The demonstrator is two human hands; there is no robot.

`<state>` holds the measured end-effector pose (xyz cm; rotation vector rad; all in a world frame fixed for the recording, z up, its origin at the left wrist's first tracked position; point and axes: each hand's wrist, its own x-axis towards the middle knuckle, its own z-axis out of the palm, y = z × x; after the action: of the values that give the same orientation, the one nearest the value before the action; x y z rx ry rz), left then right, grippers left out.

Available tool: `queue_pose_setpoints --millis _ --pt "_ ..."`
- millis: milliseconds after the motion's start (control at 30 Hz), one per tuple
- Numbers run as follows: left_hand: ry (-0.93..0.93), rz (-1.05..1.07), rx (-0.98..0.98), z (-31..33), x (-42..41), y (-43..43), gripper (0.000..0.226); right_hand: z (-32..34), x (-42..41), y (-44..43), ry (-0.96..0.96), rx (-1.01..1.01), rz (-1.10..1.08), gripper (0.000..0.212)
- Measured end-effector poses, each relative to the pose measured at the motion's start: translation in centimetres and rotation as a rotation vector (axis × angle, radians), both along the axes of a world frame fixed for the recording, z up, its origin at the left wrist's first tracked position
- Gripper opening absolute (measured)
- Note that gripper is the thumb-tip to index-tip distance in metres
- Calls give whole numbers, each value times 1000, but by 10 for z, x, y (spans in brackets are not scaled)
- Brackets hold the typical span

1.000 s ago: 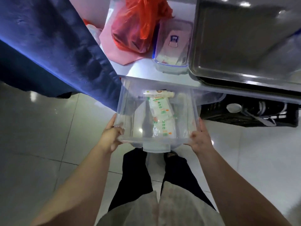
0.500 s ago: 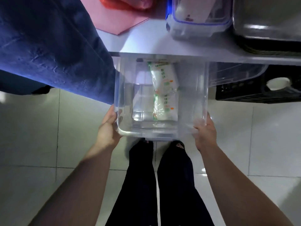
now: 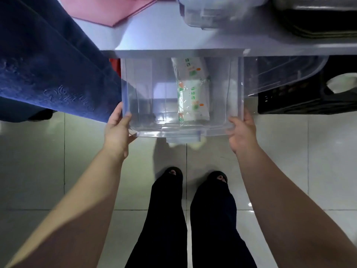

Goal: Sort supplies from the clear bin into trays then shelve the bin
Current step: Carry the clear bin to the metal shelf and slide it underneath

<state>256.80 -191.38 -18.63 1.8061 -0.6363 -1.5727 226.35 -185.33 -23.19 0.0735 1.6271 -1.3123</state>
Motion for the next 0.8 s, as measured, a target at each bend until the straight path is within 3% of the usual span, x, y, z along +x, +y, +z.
queue_pose_setpoints --millis 100,200,267,333,467,600,733,800 --pt "-325 -68 -101 16 -12 24 44 7 -6 17 -178 -110 -82 42" --pt "-687 -400 -156 41 -34 61 55 15 -21 37 -341 -174 -135 29" --pt "-773 -533 -227 58 -62 80 54 16 -38 53 -439 -201 -217 33" --pt "-686 -548 -263 76 -101 90 49 20 -56 68 -534 -237 -299 35" --pt "-311 -564 -260 106 -197 80 41 23 -95 90 -677 -285 -421 41" --pt "85 -611 -47 102 -286 37 32 6 -123 88 -800 -266 -491 32" --pt "131 -640 117 79 -358 -10 38 -19 -133 69 -857 -235 -563 21" --pt "77 -667 152 65 -388 -24 51 -31 -133 59 -886 -244 -567 27"
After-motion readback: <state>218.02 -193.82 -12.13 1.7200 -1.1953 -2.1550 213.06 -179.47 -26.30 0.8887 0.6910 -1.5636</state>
